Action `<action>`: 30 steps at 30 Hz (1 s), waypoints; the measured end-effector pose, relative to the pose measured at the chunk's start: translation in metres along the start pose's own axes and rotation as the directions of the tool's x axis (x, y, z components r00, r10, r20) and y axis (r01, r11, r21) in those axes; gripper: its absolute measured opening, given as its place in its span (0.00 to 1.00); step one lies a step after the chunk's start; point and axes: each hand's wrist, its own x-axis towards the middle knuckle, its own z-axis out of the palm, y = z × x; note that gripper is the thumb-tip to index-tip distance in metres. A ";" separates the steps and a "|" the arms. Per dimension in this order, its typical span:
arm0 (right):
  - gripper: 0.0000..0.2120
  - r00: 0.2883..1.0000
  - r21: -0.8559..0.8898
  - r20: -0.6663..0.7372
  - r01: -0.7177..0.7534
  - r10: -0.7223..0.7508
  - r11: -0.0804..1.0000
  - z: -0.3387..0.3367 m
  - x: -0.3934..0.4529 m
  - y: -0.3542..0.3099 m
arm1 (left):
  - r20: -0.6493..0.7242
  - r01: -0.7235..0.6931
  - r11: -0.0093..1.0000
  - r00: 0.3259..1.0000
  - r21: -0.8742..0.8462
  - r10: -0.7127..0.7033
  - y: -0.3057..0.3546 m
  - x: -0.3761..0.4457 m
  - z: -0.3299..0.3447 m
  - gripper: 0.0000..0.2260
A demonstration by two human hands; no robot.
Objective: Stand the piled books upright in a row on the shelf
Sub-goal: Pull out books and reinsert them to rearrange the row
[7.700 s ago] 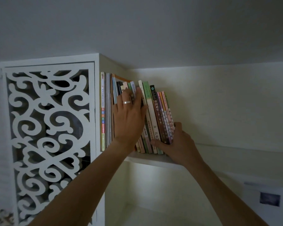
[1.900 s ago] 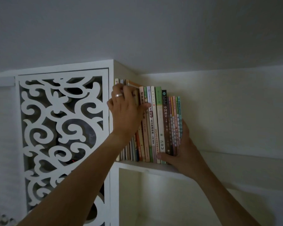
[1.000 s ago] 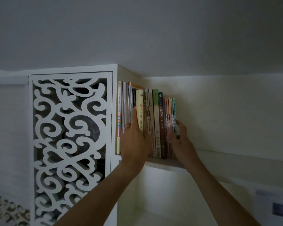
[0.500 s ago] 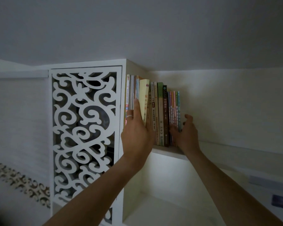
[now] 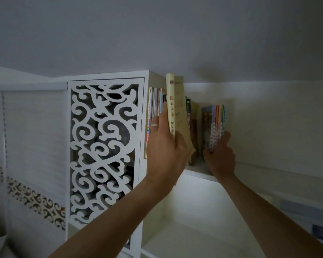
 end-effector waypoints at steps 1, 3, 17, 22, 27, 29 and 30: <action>0.36 1.000 -0.001 -0.011 -0.003 0.003 1.000 -0.003 -0.001 0.003 | 0.013 0.005 1.000 1.000 -0.021 -0.005 -0.001 -0.003 0.007 0.27; 0.36 0.999 0.015 -0.014 -0.042 0.042 0.999 -0.013 0.001 0.011 | 0.058 0.023 0.998 0.998 -0.056 -0.019 -0.007 -0.009 0.025 0.27; 0.35 0.996 0.074 0.089 0.013 -0.019 0.997 -0.025 0.008 0.040 | -0.008 -0.033 0.989 0.999 0.146 0.035 -0.077 0.017 0.143 0.20; 0.35 0.998 -0.030 -0.031 0.046 -0.047 0.999 -0.019 0.000 0.033 | -0.072 -0.134 0.985 0.987 0.104 0.142 -0.095 0.023 0.152 0.18; 0.37 0.969 -0.083 -0.244 0.020 -0.039 0.996 -0.026 -0.009 0.025 | -0.156 -0.143 0.982 0.974 0.125 0.162 -0.100 0.021 0.165 0.21; 0.37 0.968 -0.069 -0.249 0.006 -0.023 0.998 -0.027 -0.008 0.025 | -0.148 -0.125 0.974 0.977 0.188 0.154 -0.100 0.023 0.168 0.24; 0.37 0.973 -0.053 -0.229 0.008 -0.020 0.999 -0.028 -0.007 0.024 | -0.141 -0.121 0.967 0.978 0.223 0.154 -0.101 0.024 0.169 0.26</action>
